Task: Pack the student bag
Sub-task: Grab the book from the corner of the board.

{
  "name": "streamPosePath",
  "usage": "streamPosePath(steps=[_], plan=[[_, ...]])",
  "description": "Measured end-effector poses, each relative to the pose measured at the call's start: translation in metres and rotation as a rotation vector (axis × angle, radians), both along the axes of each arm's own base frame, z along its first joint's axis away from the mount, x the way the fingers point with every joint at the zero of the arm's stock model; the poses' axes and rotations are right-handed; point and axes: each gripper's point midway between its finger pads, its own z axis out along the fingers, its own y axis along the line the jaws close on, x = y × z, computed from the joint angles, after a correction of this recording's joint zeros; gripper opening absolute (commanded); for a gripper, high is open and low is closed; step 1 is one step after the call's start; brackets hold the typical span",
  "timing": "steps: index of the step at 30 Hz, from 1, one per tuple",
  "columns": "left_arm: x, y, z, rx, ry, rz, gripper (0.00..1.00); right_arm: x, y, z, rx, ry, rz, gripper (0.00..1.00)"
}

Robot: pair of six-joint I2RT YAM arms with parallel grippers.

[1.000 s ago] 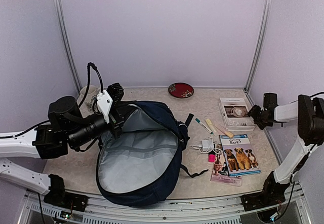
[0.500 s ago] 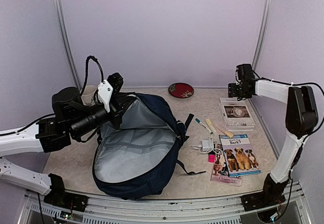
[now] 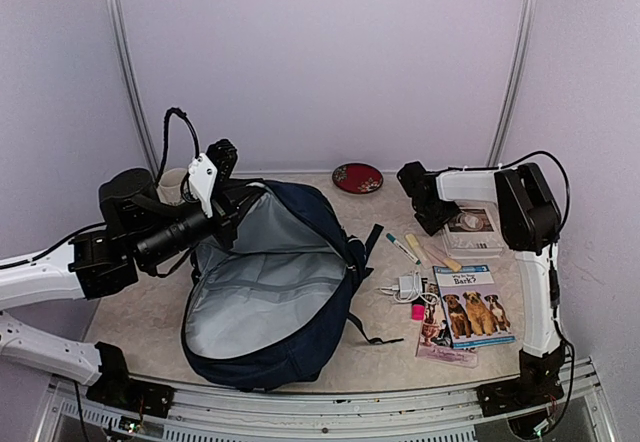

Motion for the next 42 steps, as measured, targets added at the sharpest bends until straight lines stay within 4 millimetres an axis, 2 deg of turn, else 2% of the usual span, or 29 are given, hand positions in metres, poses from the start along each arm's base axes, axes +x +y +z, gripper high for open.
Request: streamPosePath(steps=[3, 14, 25, 29, 33, 38, 42], plan=[[0.000, 0.001, 0.000, -0.003, 0.001, -0.001, 0.00, -0.001, -0.009, -0.006, -0.080, 0.017, -0.015, 0.62], [0.000, 0.007, -0.003, -0.006, 0.004, -0.006, 0.00, -0.015, -0.027, 0.000, -0.268, 0.039, -0.034, 0.63], [0.001, 0.015, -0.005, -0.013, 0.006, 0.003, 0.00, -0.018, -0.028, 0.012, -0.292, 0.025, -0.028, 0.57], [0.002, 0.017, -0.005, -0.016, 0.005, 0.004, 0.00, -0.017, -0.029, 0.013, -0.295, 0.019, -0.024, 0.57], [0.002, 0.020, -0.005, -0.018, 0.003, 0.007, 0.00, -0.020, -0.037, 0.010, -0.314, 0.029, -0.036, 0.57], [0.004, 0.025, -0.004, -0.025, 0.002, 0.015, 0.00, -0.033, -0.059, -0.001, -0.355, 0.079, -0.056, 0.57], [0.004, 0.025, -0.004, -0.029, 0.003, 0.014, 0.00, -0.038, -0.075, -0.001, -0.399, 0.099, -0.068, 0.53]])
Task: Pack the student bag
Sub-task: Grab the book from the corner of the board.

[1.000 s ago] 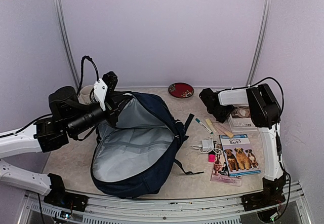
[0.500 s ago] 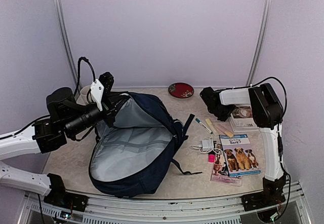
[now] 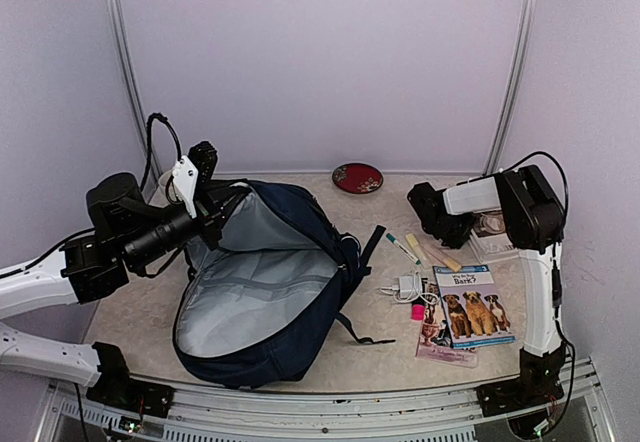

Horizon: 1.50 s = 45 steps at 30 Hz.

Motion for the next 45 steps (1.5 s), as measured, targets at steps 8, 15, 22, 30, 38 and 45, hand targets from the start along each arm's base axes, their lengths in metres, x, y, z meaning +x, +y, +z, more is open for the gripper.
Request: streamPosePath(steps=[8, 15, 22, 30, 38, 45], plan=[[0.000, 0.000, 0.000, 0.000, -0.001, -0.004, 0.00, 0.006, -0.031, 0.013, -0.027, -0.026, -0.027, 0.36], [0.000, 0.000, 0.000, 0.000, -0.001, -0.004, 0.00, 0.003, -0.051, 0.018, -0.038, -0.029, -0.049, 0.38], [-0.001, 0.004, 0.001, -0.006, -0.006, 0.001, 0.00, -0.004, -0.081, 0.020, -0.016, -0.057, -0.104, 0.37], [0.000, 0.006, 0.002, -0.009, -0.008, 0.008, 0.00, 0.000, -0.085, 0.020, -0.004, -0.041, -0.069, 0.31], [0.000, 0.009, 0.004, -0.014, -0.011, 0.012, 0.00, 0.007, -0.089, 0.025, -0.012, -0.060, -0.062, 0.00], [0.001, 0.006, 0.002, -0.012, -0.009, 0.006, 0.00, 0.009, -0.090, 0.036, -0.006, -0.096, -0.069, 0.00]])
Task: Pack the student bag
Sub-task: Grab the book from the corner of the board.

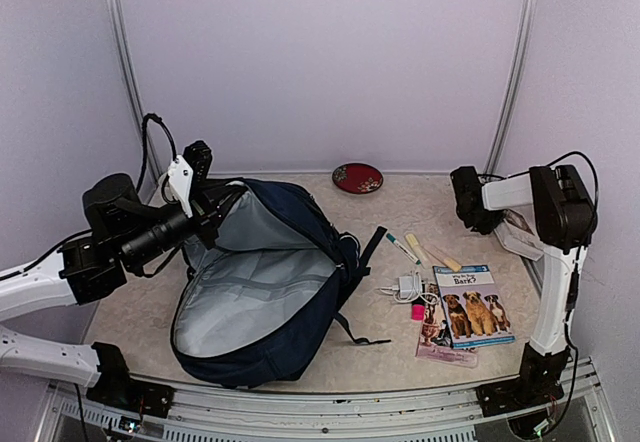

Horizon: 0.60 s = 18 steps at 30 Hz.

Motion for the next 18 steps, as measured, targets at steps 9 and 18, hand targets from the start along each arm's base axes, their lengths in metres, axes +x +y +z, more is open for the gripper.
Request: streamPosePath(steps=[9, 18], plan=[[0.006, -0.010, -0.002, 0.008, 0.006, -0.010, 0.00, 0.006, 0.045, 0.123, 0.052, -0.305, 0.095, 0.00], [0.023, -0.021, 0.005, 0.006, 0.021, 0.028, 0.00, -0.018, 0.180, 0.244, 0.257, -0.575, 0.440, 0.00]])
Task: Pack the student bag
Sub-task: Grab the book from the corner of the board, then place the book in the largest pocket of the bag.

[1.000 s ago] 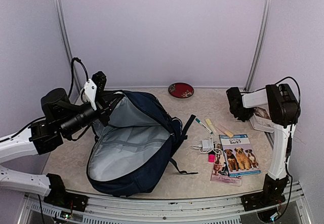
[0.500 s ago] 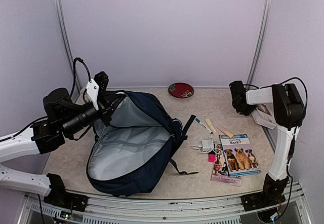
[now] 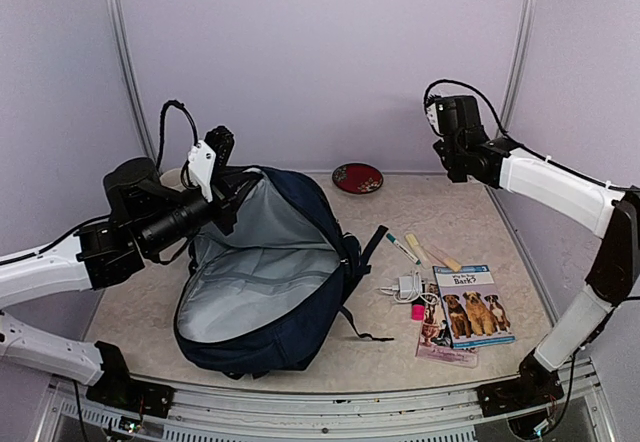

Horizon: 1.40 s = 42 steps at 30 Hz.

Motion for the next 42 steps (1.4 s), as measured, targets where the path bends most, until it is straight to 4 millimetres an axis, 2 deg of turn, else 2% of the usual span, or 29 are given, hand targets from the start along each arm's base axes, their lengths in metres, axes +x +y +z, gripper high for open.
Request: streamPosePath(steps=[4, 8, 11, 14, 15, 16, 18, 19, 21, 24, 27, 28, 31, 36, 42], plan=[[0.013, -0.004, 0.007, -0.011, 0.017, 0.032, 0.00, -0.029, 0.067, 0.028, 0.109, -0.037, 0.218, 0.00], [0.024, -0.004, 0.011, -0.026, 0.033, 0.077, 0.00, -0.079, 0.119, 0.063, 0.271, -0.057, 0.493, 0.00], [0.029, -0.002, 0.013, -0.028, 0.037, 0.110, 0.00, -0.121, 0.136, 0.098, 0.416, -0.082, 0.702, 0.00], [0.031, 0.000, 0.015, -0.030, 0.044, 0.124, 0.00, -0.166, 0.139, 0.134, 0.550, -0.109, 0.906, 0.00], [0.031, 0.000, 0.015, -0.029, 0.048, 0.125, 0.00, -0.188, 0.141, 0.148, 0.606, -0.125, 1.006, 0.00], [0.031, 0.001, 0.015, -0.028, 0.052, 0.129, 0.00, -0.194, 0.141, 0.151, 0.618, -0.127, 1.032, 0.00], [0.031, 0.002, 0.014, -0.027, 0.061, 0.147, 0.00, -0.221, 0.145, 0.158, 0.674, -0.144, 1.168, 0.00], [0.030, 0.001, 0.014, -0.024, 0.063, 0.155, 0.00, -0.236, 0.149, 0.153, 0.696, -0.133, 1.239, 0.00], [0.026, -0.001, 0.012, -0.018, 0.067, 0.164, 0.00, -0.251, 0.159, 0.141, 0.718, -0.095, 1.328, 0.00], [0.018, -0.007, 0.008, 0.003, 0.071, 0.162, 0.00, -0.270, 0.188, 0.110, 0.735, 0.021, 1.450, 0.00], [0.015, -0.013, 0.004, 0.029, 0.073, 0.157, 0.00, -0.299, 0.226, 0.068, 0.724, 0.200, 1.578, 0.00], [0.016, -0.014, 0.003, 0.036, 0.074, 0.161, 0.00, -0.305, 0.231, 0.061, 0.720, 0.234, 1.601, 0.00], [0.020, -0.012, 0.005, 0.045, 0.072, 0.186, 0.00, -0.322, 0.239, 0.057, 0.709, 0.263, 1.656, 0.00], [0.021, -0.012, 0.007, 0.052, 0.068, 0.201, 0.00, -0.328, 0.244, 0.052, 0.658, 0.231, 1.653, 0.00], [0.018, -0.006, 0.010, 0.057, 0.066, 0.210, 0.00, -0.334, 0.258, 0.032, 0.482, 0.214, 1.649, 0.00]])
